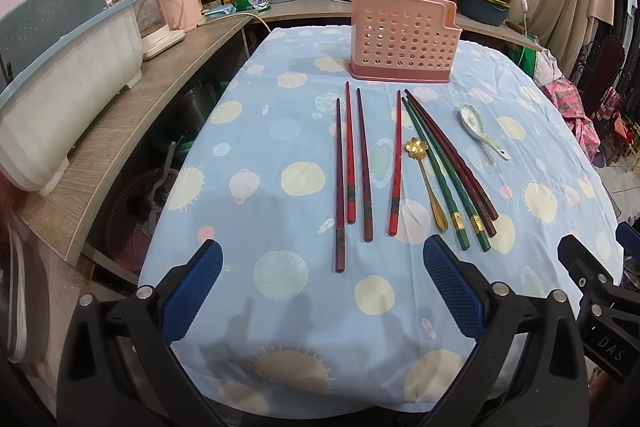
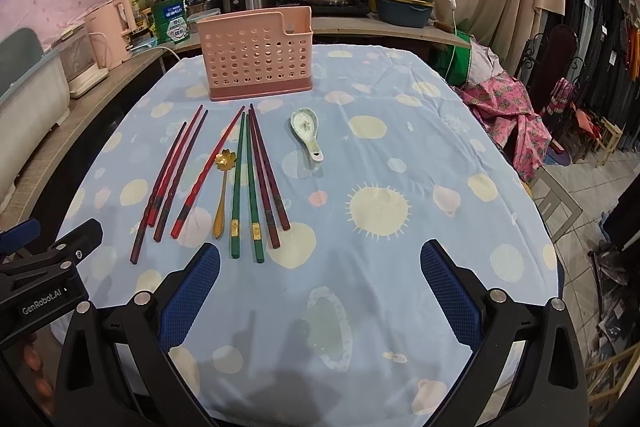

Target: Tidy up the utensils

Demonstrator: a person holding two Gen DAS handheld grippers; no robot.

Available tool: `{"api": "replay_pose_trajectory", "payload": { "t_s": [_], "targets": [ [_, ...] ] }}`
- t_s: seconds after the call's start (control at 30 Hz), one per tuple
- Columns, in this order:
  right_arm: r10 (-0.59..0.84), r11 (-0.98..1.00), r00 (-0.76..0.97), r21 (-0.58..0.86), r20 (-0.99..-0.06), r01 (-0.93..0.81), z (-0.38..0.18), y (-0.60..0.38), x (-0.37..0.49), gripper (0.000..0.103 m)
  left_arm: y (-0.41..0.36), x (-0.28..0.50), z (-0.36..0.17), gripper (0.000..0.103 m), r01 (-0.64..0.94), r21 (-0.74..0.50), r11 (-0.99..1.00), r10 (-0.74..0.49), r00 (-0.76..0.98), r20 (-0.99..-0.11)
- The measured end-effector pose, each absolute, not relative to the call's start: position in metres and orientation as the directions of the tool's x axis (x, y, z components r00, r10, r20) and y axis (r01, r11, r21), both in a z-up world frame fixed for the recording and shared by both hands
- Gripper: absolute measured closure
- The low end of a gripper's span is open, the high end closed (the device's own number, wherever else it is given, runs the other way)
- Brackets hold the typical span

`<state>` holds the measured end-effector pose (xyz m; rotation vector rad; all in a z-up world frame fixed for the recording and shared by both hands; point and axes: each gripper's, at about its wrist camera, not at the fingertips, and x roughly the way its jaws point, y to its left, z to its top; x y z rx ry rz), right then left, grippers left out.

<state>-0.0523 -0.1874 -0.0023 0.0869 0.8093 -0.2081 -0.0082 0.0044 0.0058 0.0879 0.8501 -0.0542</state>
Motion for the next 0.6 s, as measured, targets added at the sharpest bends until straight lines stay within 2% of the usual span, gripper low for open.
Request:
{"api": "replay_pose_trajectory", "payload": {
  "t_s": [0.6],
  "targets": [
    [-0.155,0.976,0.658,-0.011,-0.737,0.218,-0.009,-0.192,-0.04,0.007,0.025,0.018,-0.005,0.007,0.019,0.013,1.0,-0.001,0.632,-0.775]
  ]
}}
